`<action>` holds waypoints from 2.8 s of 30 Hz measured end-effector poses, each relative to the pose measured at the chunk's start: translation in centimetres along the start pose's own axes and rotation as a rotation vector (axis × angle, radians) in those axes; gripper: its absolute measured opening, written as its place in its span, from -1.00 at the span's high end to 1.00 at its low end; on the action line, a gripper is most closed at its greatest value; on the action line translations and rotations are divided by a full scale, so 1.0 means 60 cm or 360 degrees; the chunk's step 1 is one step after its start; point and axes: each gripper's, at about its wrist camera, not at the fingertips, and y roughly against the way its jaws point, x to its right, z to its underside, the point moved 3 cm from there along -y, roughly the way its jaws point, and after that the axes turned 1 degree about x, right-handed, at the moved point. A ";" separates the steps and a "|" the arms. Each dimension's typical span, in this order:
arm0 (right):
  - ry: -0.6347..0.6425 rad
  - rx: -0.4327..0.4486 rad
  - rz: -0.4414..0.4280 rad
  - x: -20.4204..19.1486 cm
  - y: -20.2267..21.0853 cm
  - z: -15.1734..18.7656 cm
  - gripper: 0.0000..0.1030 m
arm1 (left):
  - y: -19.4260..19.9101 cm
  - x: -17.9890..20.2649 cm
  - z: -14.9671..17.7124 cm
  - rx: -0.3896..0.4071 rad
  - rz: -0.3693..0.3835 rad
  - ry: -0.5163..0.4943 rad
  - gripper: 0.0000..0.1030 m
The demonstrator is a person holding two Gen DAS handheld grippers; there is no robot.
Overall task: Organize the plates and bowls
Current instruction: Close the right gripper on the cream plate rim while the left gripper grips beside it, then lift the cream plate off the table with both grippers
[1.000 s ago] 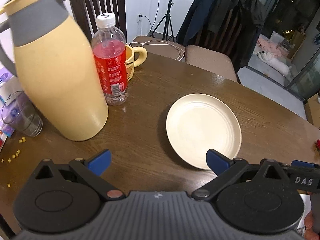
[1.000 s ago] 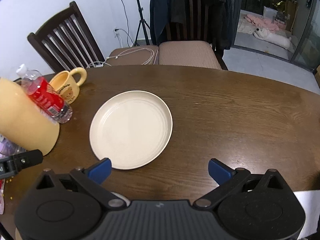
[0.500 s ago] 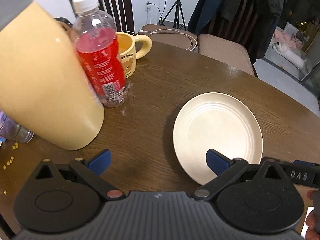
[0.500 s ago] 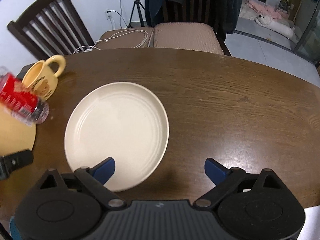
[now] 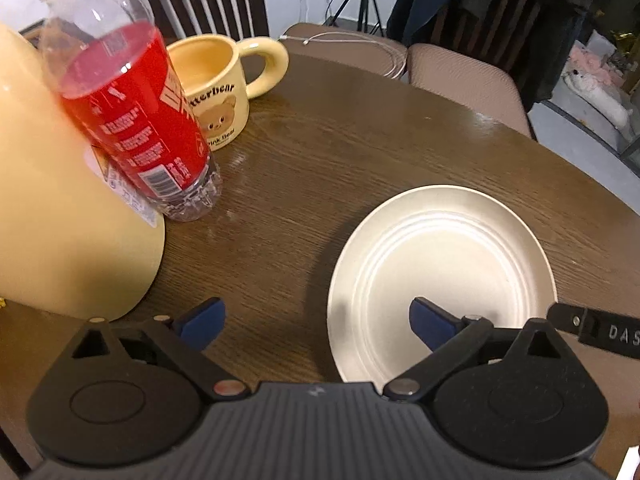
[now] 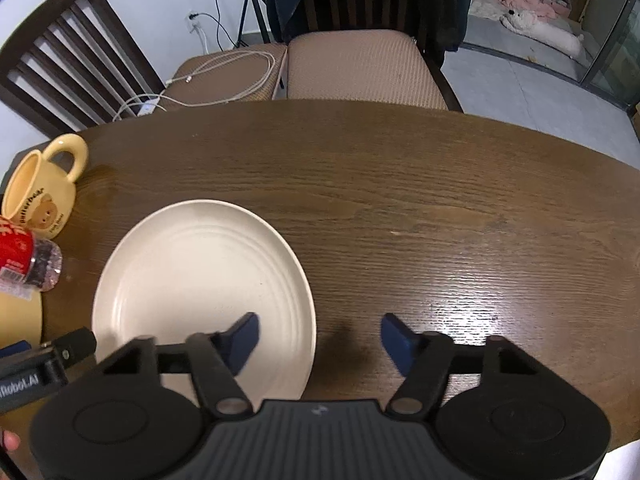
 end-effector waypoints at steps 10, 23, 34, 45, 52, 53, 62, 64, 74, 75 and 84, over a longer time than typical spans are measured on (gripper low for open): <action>-0.0029 -0.0006 -0.0033 0.012 -0.028 0.005 0.37 | -0.044 -0.001 -0.002 -0.0061 -0.0002 0.0008 -0.39; -0.0098 0.0009 -0.0129 0.025 -0.042 0.011 0.69 | -0.063 -0.007 0.002 -0.0114 0.0099 0.0031 0.55; -0.0107 0.0061 -0.0152 0.020 -0.044 0.020 0.89 | -0.060 0.010 0.004 -0.0074 0.0111 -0.0041 0.83; -0.0051 0.0074 -0.0106 0.006 -0.043 0.023 0.90 | -0.053 0.014 0.005 -0.0045 0.0081 -0.0049 0.84; -0.0061 0.0109 -0.0093 0.009 -0.034 0.025 0.90 | -0.042 0.022 0.010 -0.0012 0.0069 -0.0078 0.84; -0.0063 0.0112 -0.0094 0.011 -0.032 0.026 0.90 | -0.040 0.023 0.010 -0.0010 0.0071 -0.0078 0.84; -0.0057 0.0155 -0.0099 0.014 -0.008 0.030 0.92 | -0.024 0.025 0.015 0.0022 0.0074 -0.0076 0.84; -0.0056 0.0163 -0.0101 0.013 -0.003 0.031 0.92 | -0.019 0.024 0.016 0.0029 0.0073 -0.0075 0.84; -0.0035 0.0207 -0.0107 0.012 0.028 0.034 0.92 | 0.004 0.021 0.022 0.0066 0.0074 -0.0064 0.84; -0.0033 0.0211 -0.0107 0.012 0.032 0.035 0.92 | 0.006 0.020 0.022 0.0071 0.0075 -0.0064 0.84; -0.0017 0.0251 -0.0109 0.014 0.064 0.047 0.93 | 0.034 0.019 0.031 0.0112 0.0084 -0.0059 0.84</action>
